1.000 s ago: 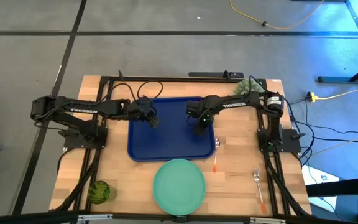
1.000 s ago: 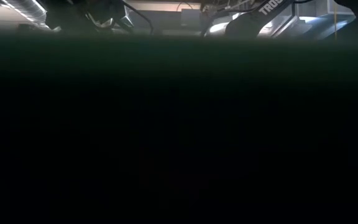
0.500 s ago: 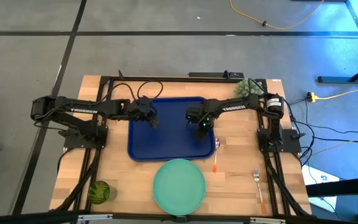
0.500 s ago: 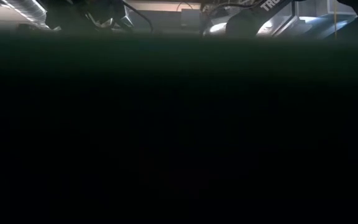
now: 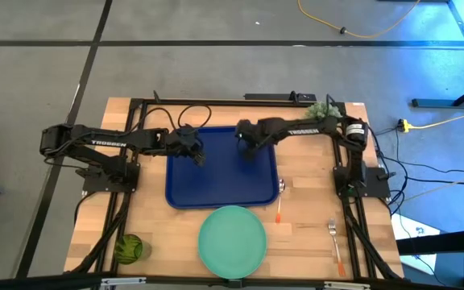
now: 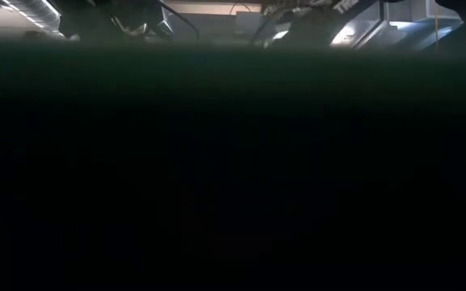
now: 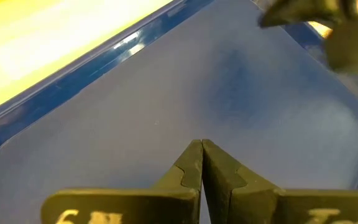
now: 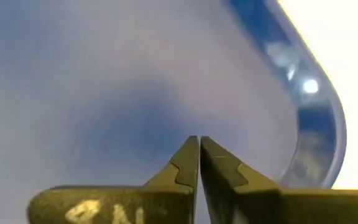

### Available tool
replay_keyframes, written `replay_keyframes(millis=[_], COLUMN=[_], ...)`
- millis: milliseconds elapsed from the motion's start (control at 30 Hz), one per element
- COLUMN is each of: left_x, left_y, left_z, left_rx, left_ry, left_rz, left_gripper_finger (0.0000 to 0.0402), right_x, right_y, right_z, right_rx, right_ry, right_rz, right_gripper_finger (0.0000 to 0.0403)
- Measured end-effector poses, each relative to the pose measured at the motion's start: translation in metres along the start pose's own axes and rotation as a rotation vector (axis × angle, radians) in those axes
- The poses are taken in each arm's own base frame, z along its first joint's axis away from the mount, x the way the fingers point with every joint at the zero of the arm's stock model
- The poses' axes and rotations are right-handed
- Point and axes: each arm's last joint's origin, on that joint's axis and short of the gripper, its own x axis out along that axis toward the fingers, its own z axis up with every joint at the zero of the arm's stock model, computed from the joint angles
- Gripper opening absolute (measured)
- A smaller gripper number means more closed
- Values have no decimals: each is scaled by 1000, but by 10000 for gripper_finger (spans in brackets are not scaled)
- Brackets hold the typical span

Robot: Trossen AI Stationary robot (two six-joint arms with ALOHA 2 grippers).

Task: Pick and place plate/cup/fork/spoon on tray
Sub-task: Move the blue serving tray to the center of the table, then put the orange spoon on the blue serving tray

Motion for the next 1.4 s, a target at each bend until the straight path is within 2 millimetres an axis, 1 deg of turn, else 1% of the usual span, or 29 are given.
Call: replay_keyframes(millis=[100, 167, 333, 667, 833, 967, 1067, 1133, 1200, 1300, 1400], left_x=[0, 0, 0, 0, 0, 0, 0, 0, 0, 0, 0], left_y=[0, 0, 0, 0, 0, 0, 0, 0, 0, 0, -1], left_z=[0, 0, 0, 0, 0, 0, 0, 0, 0, 0, 0], left_rx=[0, 0, 0, 0, 0, 0, 0, 0, 0, 0, 0], left_ry=[0, 0, 0, -1, -1, -4, -4, -4, -3, 5, 19], left_rz=[0, 0, 0, 0, 1, 5, 5, 5, 3, -9, -26], left_gripper_finger=[0, 0, 0, 0, 0, 0, 0, 0, 0, 0, 0], right_x=[20, 28, 37, 36, 32, 15, -17, -35, -54, -92, -111], right_y=[-13, -17, -19, -16, -16, -19, -23, -25, -26, -32, -39], right_z=[1, 1, 0, -13, -12, -5, 10, 12, 11, 5, -15], right_rx=[19, 17, 5, -25, -40, -59, -56, -56, -75, -98, -121], right_ry=[48, 78, 123, 248, 226, 166, 64, 43, 31, -1, 96], right_rz=[11, 26, 62, 61, 37, 15, 44, 80, 155, 301, 375], right_gripper_finger=[20, 20, 20, 20, 20, 20, 20, 20, 20, 20, 20])
